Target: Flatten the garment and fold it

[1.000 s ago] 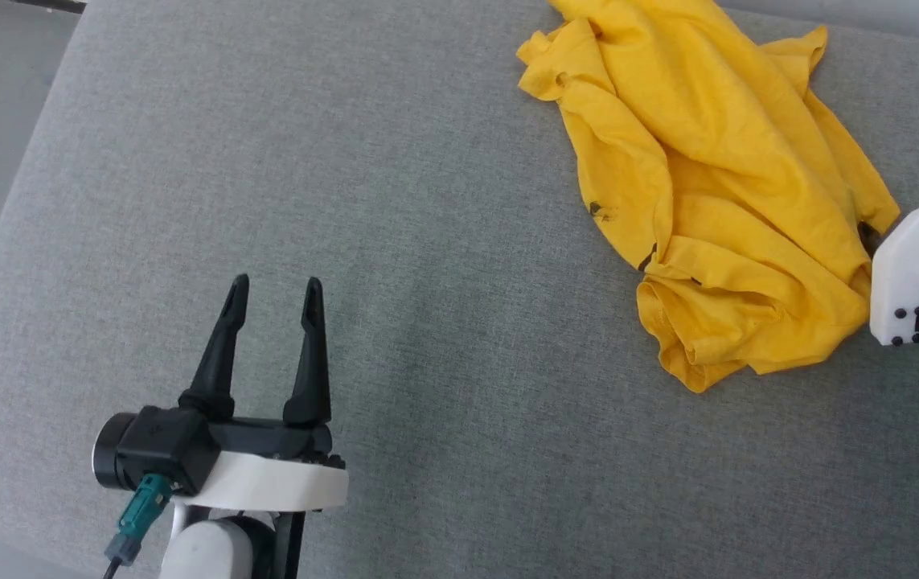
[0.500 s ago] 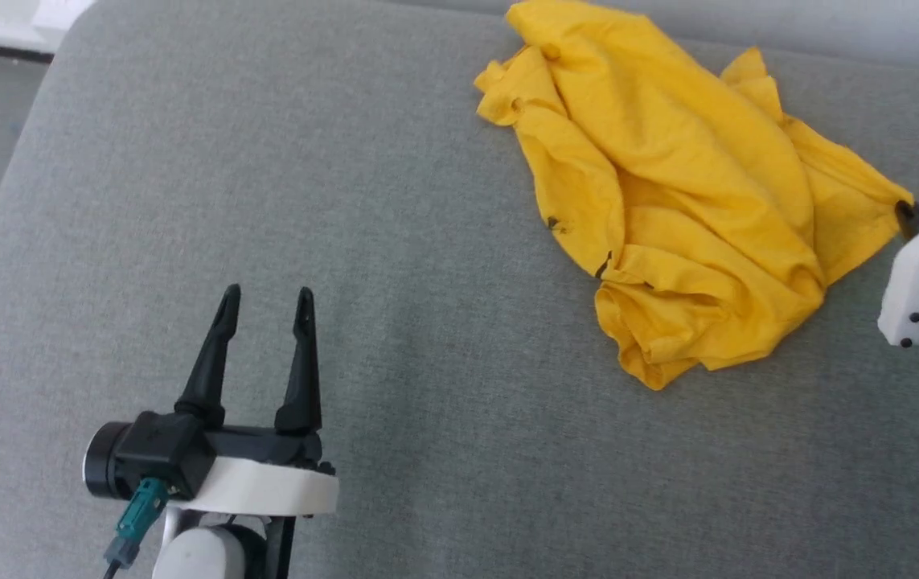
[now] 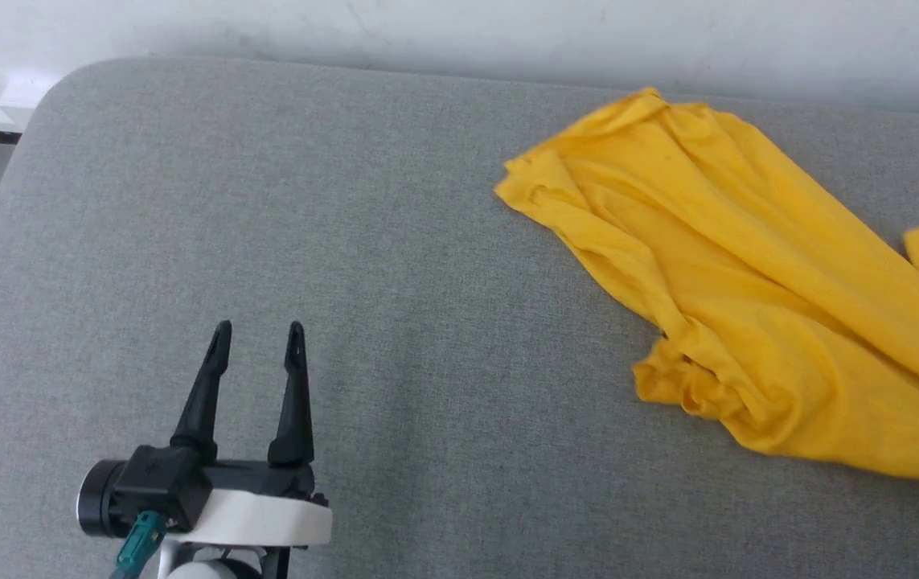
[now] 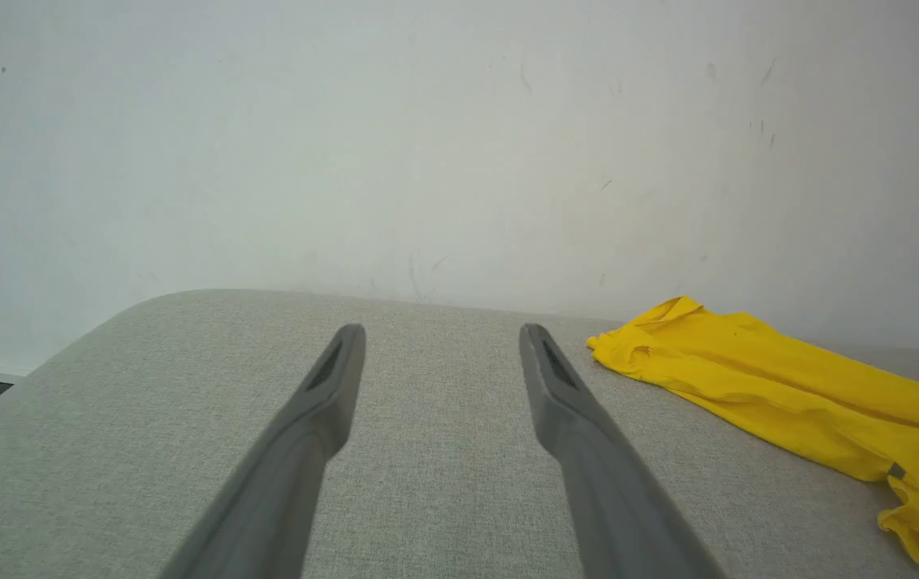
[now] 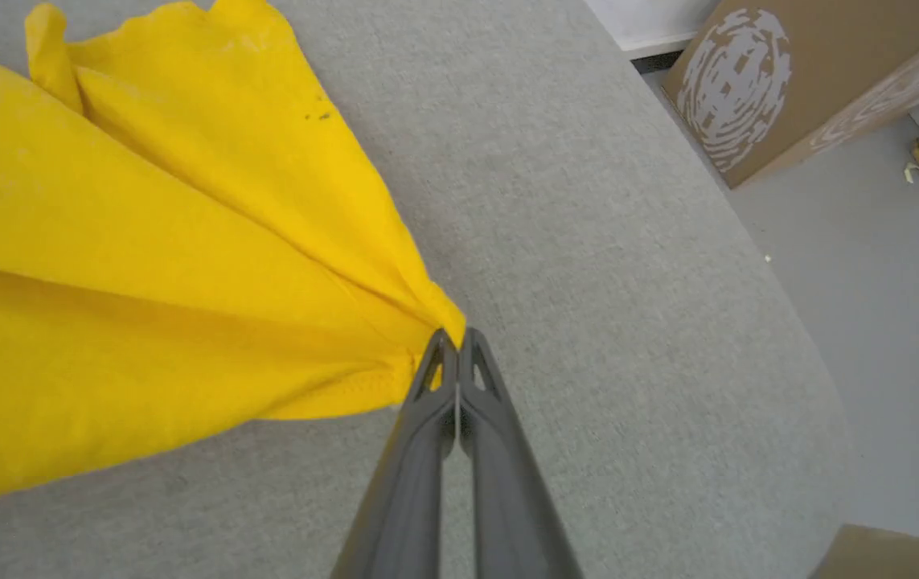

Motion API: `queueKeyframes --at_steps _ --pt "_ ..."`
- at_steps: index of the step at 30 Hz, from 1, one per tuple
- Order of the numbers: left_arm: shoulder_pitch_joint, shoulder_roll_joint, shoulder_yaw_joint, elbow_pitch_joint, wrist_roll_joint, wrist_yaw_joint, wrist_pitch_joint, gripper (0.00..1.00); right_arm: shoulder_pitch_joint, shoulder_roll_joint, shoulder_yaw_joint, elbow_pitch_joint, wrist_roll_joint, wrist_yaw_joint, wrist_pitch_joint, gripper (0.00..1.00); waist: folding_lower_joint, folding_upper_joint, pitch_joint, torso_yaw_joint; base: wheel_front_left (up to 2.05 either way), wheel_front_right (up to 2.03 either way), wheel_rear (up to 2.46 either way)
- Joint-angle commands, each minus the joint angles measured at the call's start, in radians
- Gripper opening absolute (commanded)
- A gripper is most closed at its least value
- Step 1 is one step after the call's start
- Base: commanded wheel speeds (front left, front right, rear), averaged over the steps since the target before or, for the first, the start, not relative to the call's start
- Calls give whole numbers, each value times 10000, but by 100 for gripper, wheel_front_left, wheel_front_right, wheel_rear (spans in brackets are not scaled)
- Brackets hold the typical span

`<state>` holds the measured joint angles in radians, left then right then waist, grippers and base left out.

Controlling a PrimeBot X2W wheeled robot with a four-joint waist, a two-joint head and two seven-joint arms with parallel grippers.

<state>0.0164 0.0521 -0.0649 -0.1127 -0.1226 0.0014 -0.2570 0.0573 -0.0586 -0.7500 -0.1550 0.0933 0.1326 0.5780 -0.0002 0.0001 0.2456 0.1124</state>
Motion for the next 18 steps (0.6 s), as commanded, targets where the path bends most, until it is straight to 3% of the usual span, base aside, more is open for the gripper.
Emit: queueKeyframes --at_steps 1,3,4,6,18 --pt "159 -18 48 -32 -6 61 -47 100 127 47 -55 -56 -101 -19 -118 0 2 -1 -27 -31 0 0 0" --pt "264 -18 106 -14 13 77 -47 100 363 72 -13 163 -122 -19 -321 0 2 -1 -85 -118 0 0 0" --pt "309 -16 117 6 30 70 -47 100 357 75 59 371 23 -19 -494 22 2 -1 -107 -161 0 0 0" --pt "359 -16 100 67 61 44 -47 100 271 78 395 668 169 -19 -915 100 2 -1 -204 -214 0 0 0" --pt "660 -17 -31 -142 189 120 -47 100 -360 82 2265 -146 1326 -19 -4730 100 2 -1 -734 -461 0 0 0"
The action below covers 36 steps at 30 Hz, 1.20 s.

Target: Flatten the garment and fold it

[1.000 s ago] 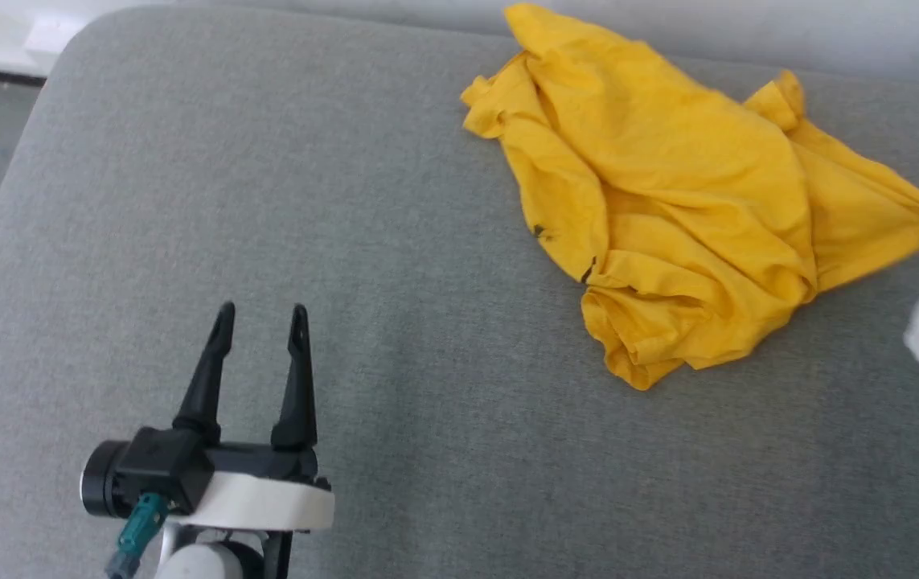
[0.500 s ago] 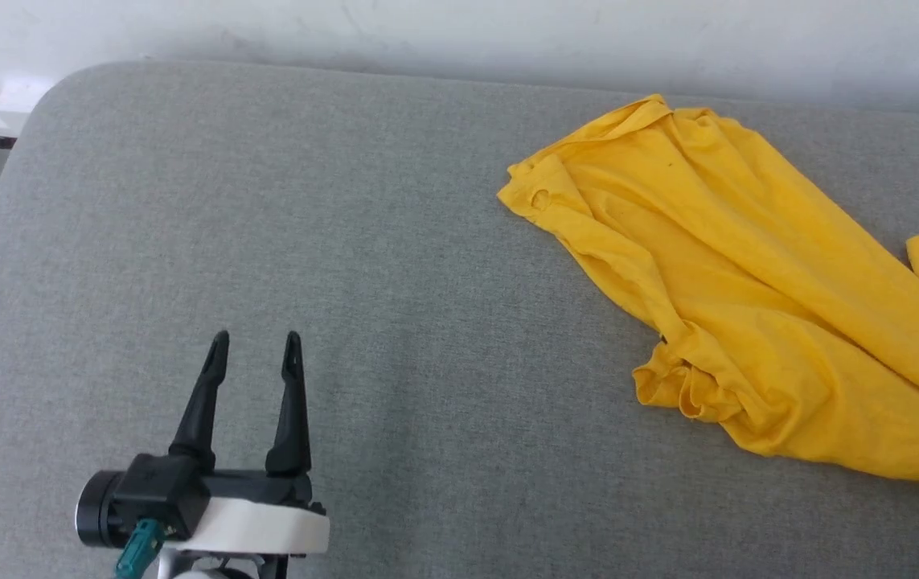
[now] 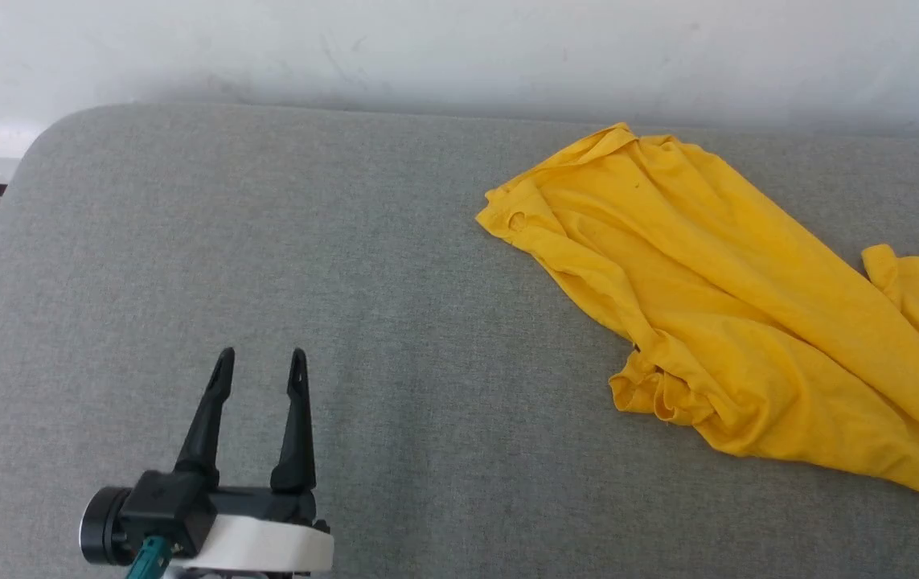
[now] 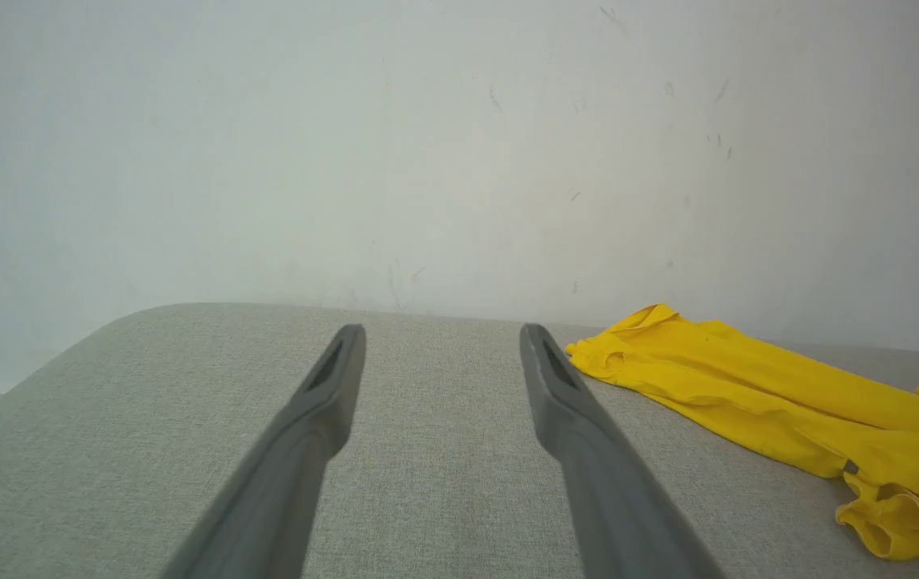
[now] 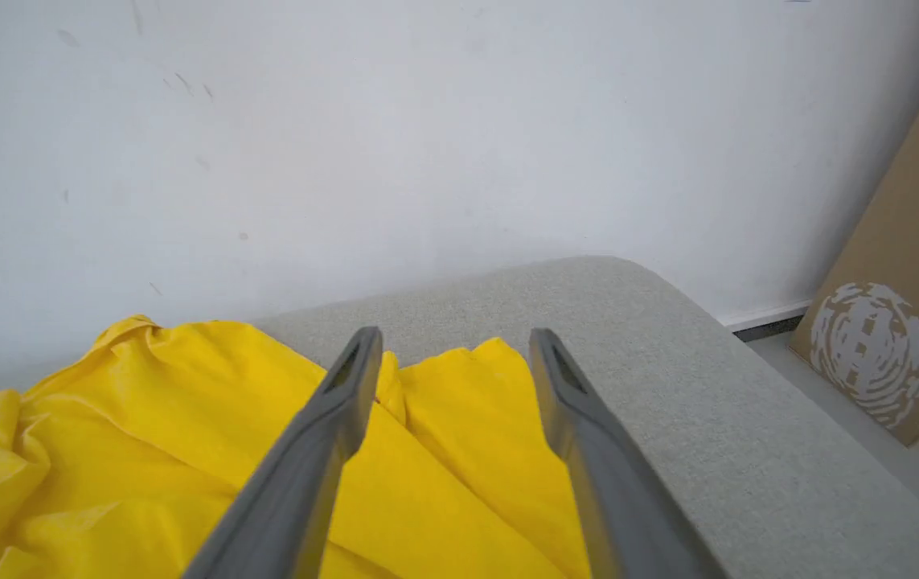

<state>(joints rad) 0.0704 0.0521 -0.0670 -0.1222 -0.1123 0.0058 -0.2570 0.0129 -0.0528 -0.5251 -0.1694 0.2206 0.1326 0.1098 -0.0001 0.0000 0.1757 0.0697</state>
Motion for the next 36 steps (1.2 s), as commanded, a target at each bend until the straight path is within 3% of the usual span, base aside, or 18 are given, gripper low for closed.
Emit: queueKeyframes --at_steps 1,7,12,17,21,26,30,36 --pt "184 -17 -24 -112 52 106 -47 100 212 25 238 45 175 -19 -372 100 1 0 -53 -61 0 0 0" --pt "342 -17 -55 -527 -117 246 -47 100 809 25 1583 628 701 -19 -1826 100 1 0 35 -388 0 0 0" --pt "-768 326 -492 -444 84 -305 138 100 742 25 1823 787 629 -19 -2161 100 1 0 310 -556 0 0 0" --pt "-2861 671 -1509 217 540 -966 1323 100 468 25 1786 573 535 -19 -2098 100 1 0 700 -606 0 0 0" --pt "-4695 742 -2527 1015 581 -1256 2389 100 249 25 1851 367 505 -19 -1993 100 1 0 1084 -672 0 0 0" --pt "-6513 732 -3819 2324 133 -1353 3666 100 16 26 1907 222 516 -19 -1836 100 1 0 1528 -757 0 0 0" --pt "-7360 706 -4264 3517 -473 -1361 5030 100 -111 26 2012 190 600 -19 -1722 100 1 0 1836 -884 0 0 0" --pt "-8106 719 -4974 4390 -738 -1363 5372 100 -236 26 2196 177 627 -19 -1655 100 1 0 2204 -1040 0 0 0"
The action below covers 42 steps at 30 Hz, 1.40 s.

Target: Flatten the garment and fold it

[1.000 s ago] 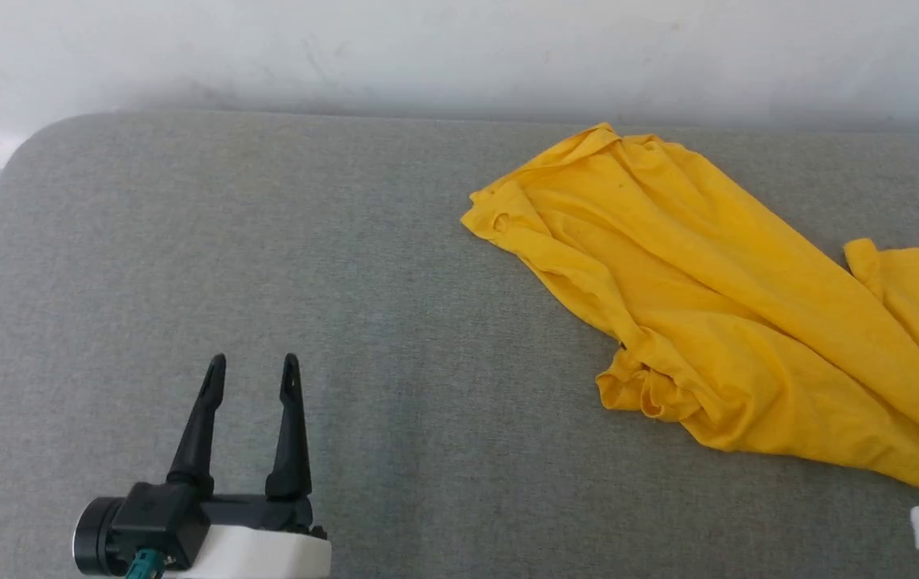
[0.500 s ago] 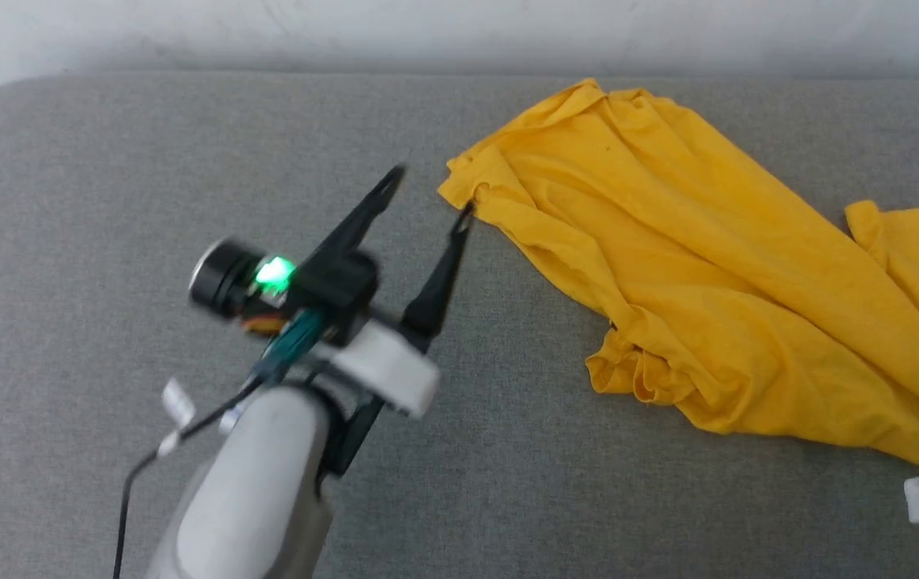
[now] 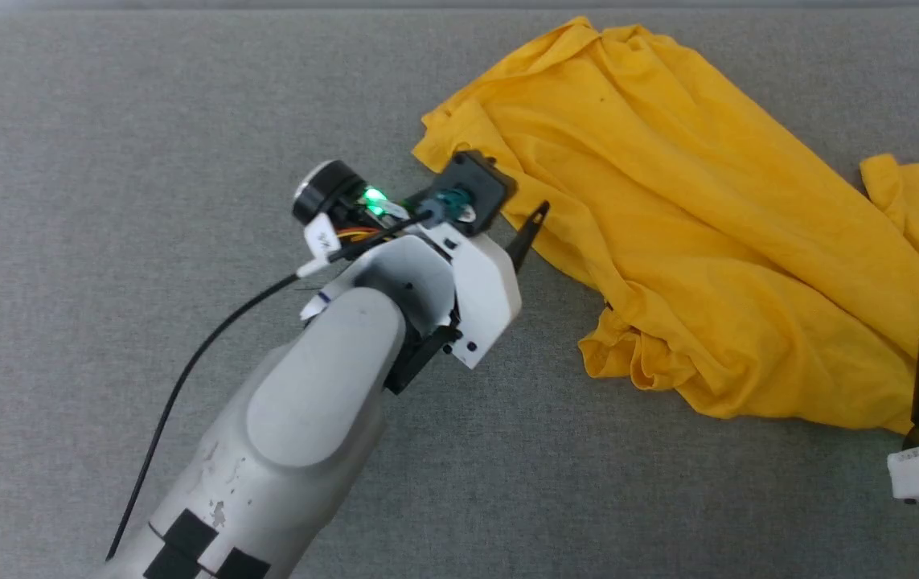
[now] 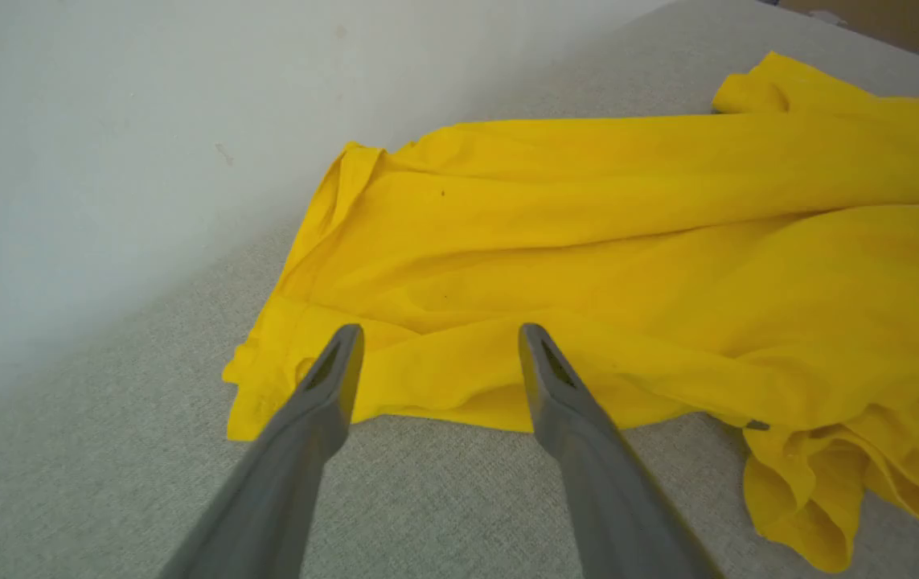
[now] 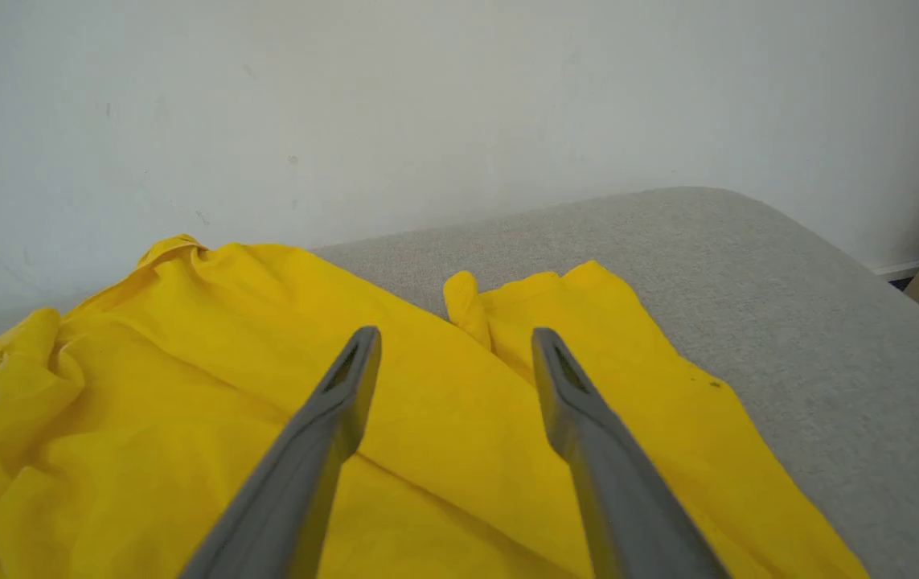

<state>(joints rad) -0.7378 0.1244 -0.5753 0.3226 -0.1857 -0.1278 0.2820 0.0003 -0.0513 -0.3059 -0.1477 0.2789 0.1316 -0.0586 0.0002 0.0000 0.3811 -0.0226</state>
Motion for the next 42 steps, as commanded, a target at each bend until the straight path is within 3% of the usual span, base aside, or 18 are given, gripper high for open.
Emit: queueKeyframes --at_steps 1,12,19,20,21,22,27,30,33,39,42 --pt "-155 54 -125 98 -66 -26 18 100 -140 10 50 -43 60 -9 33 100 -2 0 222 -151 0 0 0" --pt "-1091 455 -1261 1758 -343 -28 -181 100 -370 10 327 -70 199 -9 19 100 -2 0 918 -383 0 0 0" --pt "-1269 526 -1930 2534 -442 -28 -943 100 -412 10 408 -20 225 -9 -4 100 -2 0 1009 -430 0 0 0" --pt "-1265 539 -2129 2631 -554 -28 -1003 95 -419 11 414 -2 231 -9 1 100 -2 0 995 -429 0 0 0" --pt "-1276 566 -2297 2715 -678 -28 -1072 38 -425 11 418 15 243 -9 8 100 -2 0 972 -423 0 0 0" --pt "-1297 597 -2405 2776 -802 -28 -1167 0 -431 11 415 30 261 -9 13 100 -2 0 944 -409 0 0 0" --pt "-1348 813 -2275 2743 -1545 -28 -1782 0 -385 11 266 82 320 -9 17 100 -2 0 601 -245 0 0 0" --pt "-1460 1272 -1938 2251 -2057 -28 -1999 0 -340 11 171 91 348 -9 22 100 -2 0 356 -169 0 0 0" --pt "-1664 2017 -1459 1480 -2617 -28 -1867 0 -291 11 128 90 399 -9 29 100 -2 0 212 -150 0 0 0" --pt "-2264 4155 -1050 80 -3543 -5 -547 0 -303 11 280 128 635 -9 -59 100 -2 0 514 -420 0 0 0" --pt "-2552 4812 -495 -48 -3456 479 -578 0 -348 11 268 205 706 -9 -159 100 -2 0 869 -559 0 0 0"
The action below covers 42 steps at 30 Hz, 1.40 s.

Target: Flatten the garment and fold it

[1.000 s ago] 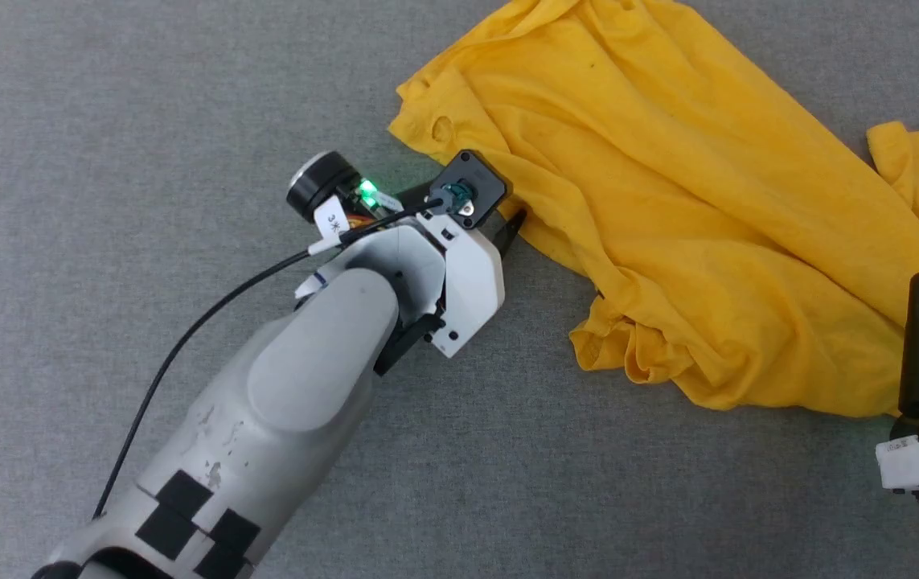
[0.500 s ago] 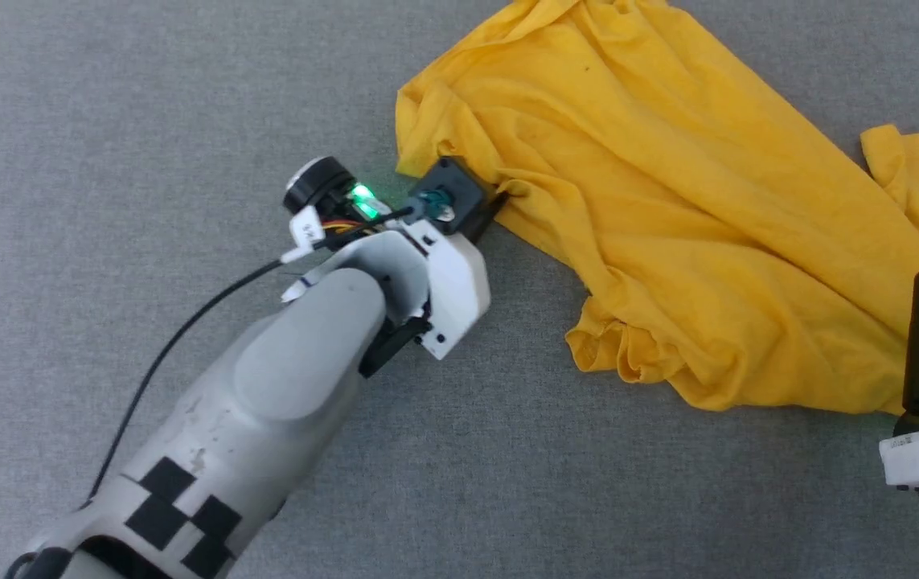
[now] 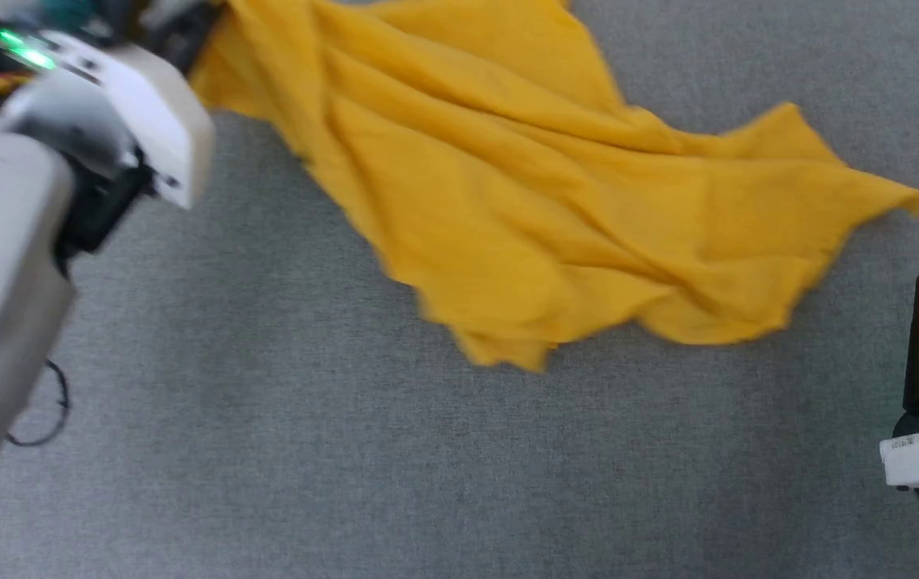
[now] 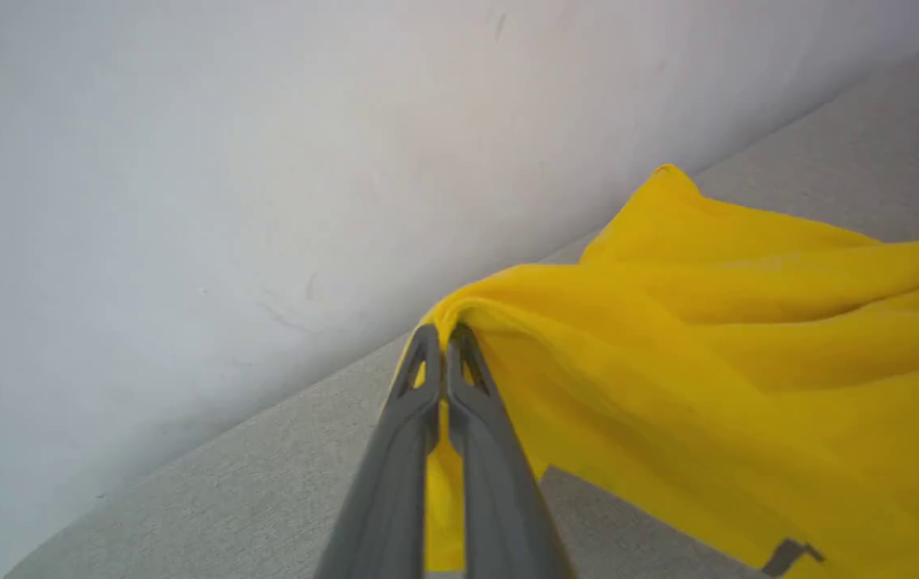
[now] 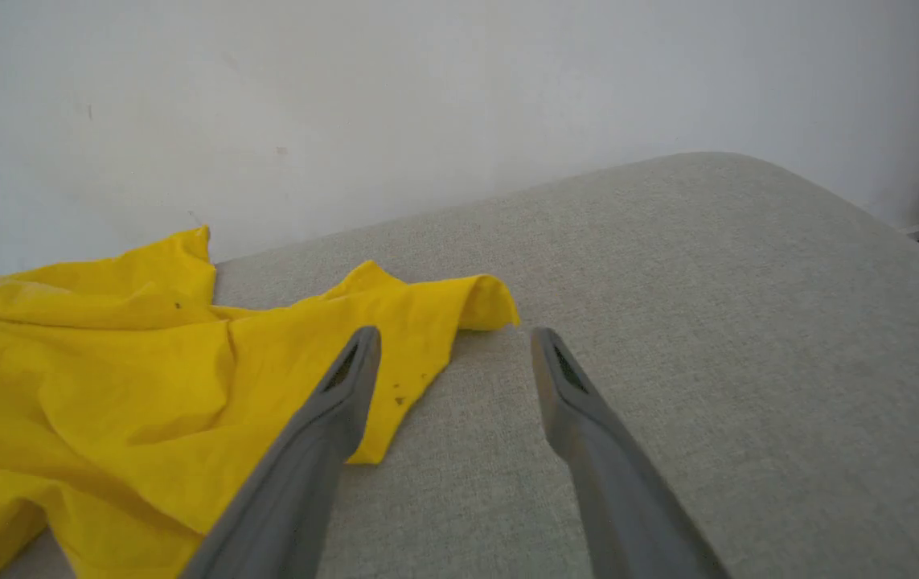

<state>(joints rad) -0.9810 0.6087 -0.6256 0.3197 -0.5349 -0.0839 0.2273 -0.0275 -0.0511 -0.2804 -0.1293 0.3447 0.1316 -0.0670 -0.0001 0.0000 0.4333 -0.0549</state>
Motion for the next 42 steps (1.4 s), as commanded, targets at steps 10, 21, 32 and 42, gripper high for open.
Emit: queueKeyframes --at_steps 10,21,32,42 --pt "-139 -162 556 1255 149 994 -1137 49 -529 9 159 108 27 -9 -198 100 1 0 1112 -477 0 0 0" --pt "304 -1455 2277 1134 -1613 1719 -3282 100 -466 9 10 98 -273 -9 51 100 1 0 287 310 0 0 0" --pt "4648 -1321 3054 -2745 -1810 2781 -4663 100 169 9 60 207 -205 -9 340 100 1 0 -1158 837 0 0 0" --pt "9466 -2076 3621 -5414 496 4559 -4887 100 889 9 402 462 22 -9 338 100 1 0 -1654 1012 0 0 0"
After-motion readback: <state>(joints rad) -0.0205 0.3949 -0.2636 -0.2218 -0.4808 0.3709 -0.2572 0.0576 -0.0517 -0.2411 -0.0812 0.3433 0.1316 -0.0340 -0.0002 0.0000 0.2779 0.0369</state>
